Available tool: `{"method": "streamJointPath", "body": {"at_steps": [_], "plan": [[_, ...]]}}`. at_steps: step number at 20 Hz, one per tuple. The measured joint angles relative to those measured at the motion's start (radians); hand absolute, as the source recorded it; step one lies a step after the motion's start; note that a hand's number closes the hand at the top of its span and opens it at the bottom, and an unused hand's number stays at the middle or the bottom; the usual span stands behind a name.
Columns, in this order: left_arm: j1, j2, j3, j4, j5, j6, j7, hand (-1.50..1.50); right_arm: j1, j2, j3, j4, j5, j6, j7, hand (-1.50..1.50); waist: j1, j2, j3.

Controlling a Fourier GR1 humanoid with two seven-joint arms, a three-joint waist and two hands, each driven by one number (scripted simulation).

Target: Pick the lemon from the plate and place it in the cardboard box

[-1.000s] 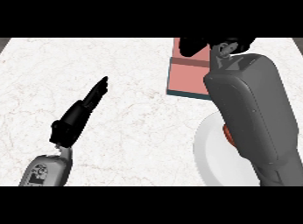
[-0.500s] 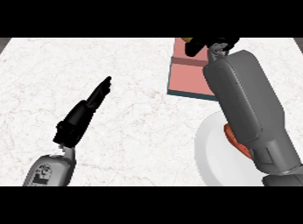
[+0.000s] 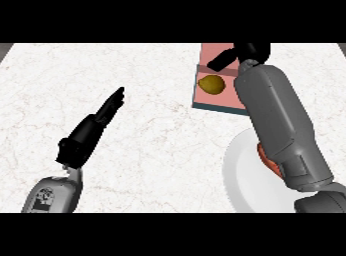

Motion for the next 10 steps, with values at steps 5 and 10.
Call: {"method": "streamJointPath", "body": {"at_steps": [5,10], "plan": [[-0.001,-0.011,-0.006,0.009,-0.016,0.015,-0.001,0.00,0.015,0.007,-0.094,-0.029,-0.115,-0.122,-0.128,-1.50,-0.006,-0.001,0.001],[-0.004,-0.015,0.002,0.021,-0.017,0.021,-0.007,0.00,0.051,0.014,-0.205,-0.121,-0.281,-0.194,-0.261,-1.50,-0.019,-0.004,0.001]]}}
